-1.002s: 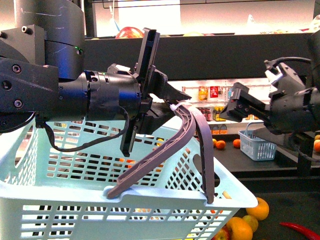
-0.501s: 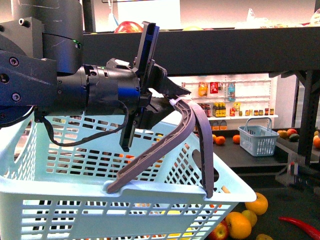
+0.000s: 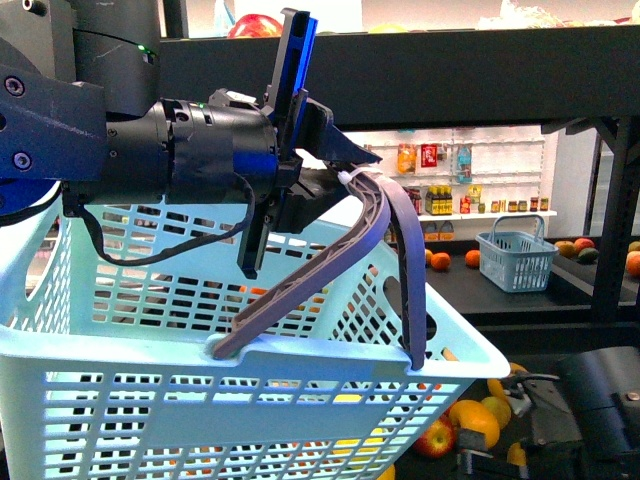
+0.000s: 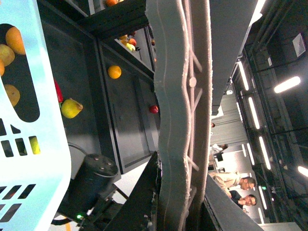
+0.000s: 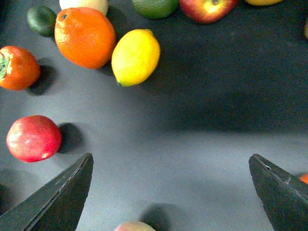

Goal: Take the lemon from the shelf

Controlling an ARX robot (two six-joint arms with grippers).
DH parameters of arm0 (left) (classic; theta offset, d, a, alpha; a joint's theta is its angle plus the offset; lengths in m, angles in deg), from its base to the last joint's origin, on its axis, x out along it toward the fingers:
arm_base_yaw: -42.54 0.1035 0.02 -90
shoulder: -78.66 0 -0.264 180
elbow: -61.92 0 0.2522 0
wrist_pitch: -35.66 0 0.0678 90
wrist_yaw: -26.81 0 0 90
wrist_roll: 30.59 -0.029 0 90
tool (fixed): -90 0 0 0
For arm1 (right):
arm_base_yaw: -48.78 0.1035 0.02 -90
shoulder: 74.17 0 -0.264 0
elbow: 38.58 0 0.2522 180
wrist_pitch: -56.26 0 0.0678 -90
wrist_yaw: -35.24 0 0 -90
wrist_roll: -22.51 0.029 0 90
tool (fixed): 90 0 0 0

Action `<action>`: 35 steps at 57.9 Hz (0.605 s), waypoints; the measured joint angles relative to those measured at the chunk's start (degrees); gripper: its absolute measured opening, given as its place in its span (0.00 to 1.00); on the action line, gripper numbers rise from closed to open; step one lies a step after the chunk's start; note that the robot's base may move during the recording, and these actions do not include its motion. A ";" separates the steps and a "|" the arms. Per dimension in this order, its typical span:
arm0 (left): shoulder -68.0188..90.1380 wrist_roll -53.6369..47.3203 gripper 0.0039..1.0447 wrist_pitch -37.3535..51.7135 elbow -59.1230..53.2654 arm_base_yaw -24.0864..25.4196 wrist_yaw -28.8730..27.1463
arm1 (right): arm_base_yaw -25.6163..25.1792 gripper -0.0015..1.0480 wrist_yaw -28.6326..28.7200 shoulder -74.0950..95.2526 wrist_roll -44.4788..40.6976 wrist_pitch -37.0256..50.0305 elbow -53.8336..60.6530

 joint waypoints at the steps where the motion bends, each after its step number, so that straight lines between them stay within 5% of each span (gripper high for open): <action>1: 0.00 0.02 0.11 0.00 0.00 0.00 0.00 | 0.22 0.93 -0.04 0.37 0.09 -0.17 -0.48; 35: 0.00 0.02 0.11 0.00 0.00 0.00 0.02 | 7.04 0.93 -5.64 21.79 1.75 -5.11 -27.19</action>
